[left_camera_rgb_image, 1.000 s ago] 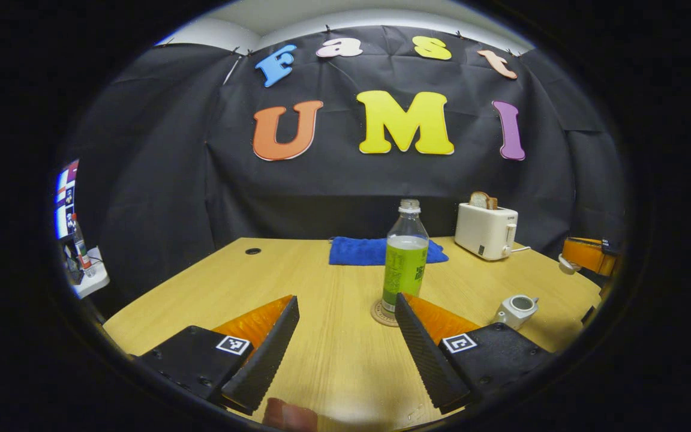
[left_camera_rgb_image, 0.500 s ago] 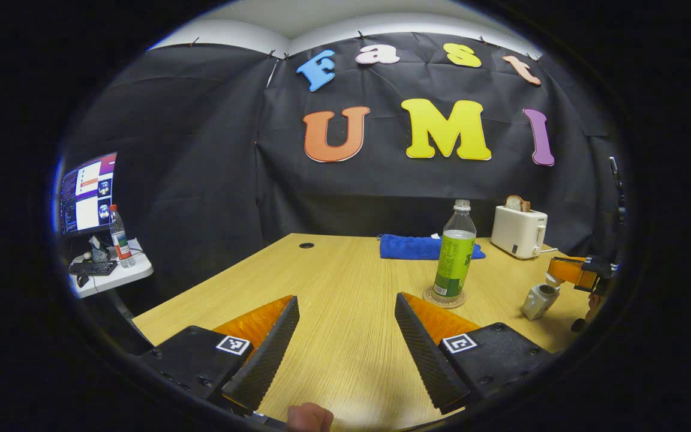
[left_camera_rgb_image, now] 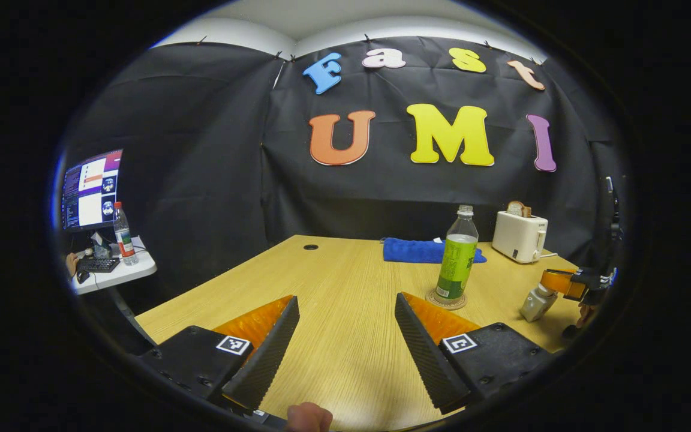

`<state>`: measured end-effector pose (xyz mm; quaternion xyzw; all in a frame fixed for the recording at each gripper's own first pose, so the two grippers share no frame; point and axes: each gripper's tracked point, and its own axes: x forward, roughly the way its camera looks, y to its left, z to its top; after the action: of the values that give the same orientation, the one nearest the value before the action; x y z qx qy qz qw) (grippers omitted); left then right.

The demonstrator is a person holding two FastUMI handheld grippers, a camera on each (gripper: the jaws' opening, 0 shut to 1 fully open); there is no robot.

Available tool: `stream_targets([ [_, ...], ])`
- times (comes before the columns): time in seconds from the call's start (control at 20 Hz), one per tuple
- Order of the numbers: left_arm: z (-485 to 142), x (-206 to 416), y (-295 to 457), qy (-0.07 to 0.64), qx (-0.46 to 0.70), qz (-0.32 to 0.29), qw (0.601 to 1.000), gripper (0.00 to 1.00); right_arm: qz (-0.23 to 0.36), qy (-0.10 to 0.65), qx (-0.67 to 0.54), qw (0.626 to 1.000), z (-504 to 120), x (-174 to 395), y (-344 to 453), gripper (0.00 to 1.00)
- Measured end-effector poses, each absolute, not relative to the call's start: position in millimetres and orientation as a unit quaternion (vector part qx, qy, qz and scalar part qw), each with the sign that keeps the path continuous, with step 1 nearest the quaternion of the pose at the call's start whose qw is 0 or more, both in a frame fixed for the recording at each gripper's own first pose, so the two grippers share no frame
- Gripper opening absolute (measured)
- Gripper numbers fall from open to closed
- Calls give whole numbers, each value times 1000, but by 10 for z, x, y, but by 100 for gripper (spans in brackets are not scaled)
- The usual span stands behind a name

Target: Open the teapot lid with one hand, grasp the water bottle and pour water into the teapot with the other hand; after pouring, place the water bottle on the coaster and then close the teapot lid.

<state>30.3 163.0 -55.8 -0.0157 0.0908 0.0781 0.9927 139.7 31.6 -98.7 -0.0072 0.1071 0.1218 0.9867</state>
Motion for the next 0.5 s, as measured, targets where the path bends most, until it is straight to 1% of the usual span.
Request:
stream_targets([
  [0.45,-494,339,1503,87,-10,69,994,100,113,110,-1,987,-1078,1412,271,0],
  [0.5,-477,325,1484,87,-8,67,994,100,111,112,-5,987,-1082,1405,269,2],
])
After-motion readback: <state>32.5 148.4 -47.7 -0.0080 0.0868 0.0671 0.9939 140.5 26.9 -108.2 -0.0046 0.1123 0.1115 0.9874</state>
